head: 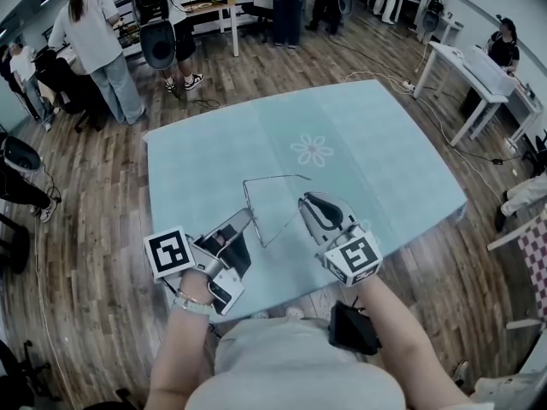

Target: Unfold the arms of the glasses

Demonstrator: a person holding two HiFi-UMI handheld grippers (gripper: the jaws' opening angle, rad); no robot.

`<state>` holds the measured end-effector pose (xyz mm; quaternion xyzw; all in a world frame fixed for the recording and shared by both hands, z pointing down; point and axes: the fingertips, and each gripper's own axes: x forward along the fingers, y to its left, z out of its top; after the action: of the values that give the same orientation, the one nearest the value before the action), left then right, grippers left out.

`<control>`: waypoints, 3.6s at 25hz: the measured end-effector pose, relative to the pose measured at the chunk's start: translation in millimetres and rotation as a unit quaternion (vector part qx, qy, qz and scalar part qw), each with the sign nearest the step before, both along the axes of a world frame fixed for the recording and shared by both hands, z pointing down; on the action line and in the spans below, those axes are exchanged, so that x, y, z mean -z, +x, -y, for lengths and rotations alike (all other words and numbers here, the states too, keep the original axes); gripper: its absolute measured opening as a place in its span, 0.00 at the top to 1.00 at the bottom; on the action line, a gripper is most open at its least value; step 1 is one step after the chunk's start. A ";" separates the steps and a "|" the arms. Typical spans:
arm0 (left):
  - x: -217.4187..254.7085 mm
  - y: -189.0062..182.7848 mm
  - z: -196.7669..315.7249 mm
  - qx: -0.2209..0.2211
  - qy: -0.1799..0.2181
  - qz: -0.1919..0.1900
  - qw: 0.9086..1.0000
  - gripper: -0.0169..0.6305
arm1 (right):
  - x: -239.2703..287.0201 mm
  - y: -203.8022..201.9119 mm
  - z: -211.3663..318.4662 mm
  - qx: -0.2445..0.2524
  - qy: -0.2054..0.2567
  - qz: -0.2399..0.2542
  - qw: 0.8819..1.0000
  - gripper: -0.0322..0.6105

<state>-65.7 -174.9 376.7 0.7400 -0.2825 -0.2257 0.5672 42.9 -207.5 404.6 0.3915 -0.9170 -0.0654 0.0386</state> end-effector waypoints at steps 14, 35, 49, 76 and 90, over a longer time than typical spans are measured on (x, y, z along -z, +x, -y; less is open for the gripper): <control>-1.3 -2.2 3.6 0.007 -0.004 0.000 1.000 0.96 | 5.4 23.8 -23.8 -0.009 0.000 -0.010 1.000 0.87; -6.9 4.5 6.3 0.010 -0.006 -0.006 1.000 0.96 | -16.1 42.4 -56.7 -0.013 -0.031 -0.008 0.999 0.87; -6.2 -0.5 10.4 0.010 -0.007 -0.021 1.000 0.96 | -22.2 43.6 -46.5 -0.021 -0.055 -0.017 0.998 0.70; -18.2 -13.4 21.7 0.118 0.025 -0.029 0.992 0.96 | 37.2 47.3 -35.8 -0.118 -0.081 0.016 0.990 0.94; -33.3 -17.0 25.9 0.228 0.059 -0.013 0.972 0.96 | 41.6 19.4 -27.8 -0.131 -0.075 0.034 0.988 0.94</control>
<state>-82.6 -200.7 410.0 0.6852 -0.4227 -0.3751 0.4595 62.3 -179.7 363.0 0.5066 -0.8607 0.0225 0.0450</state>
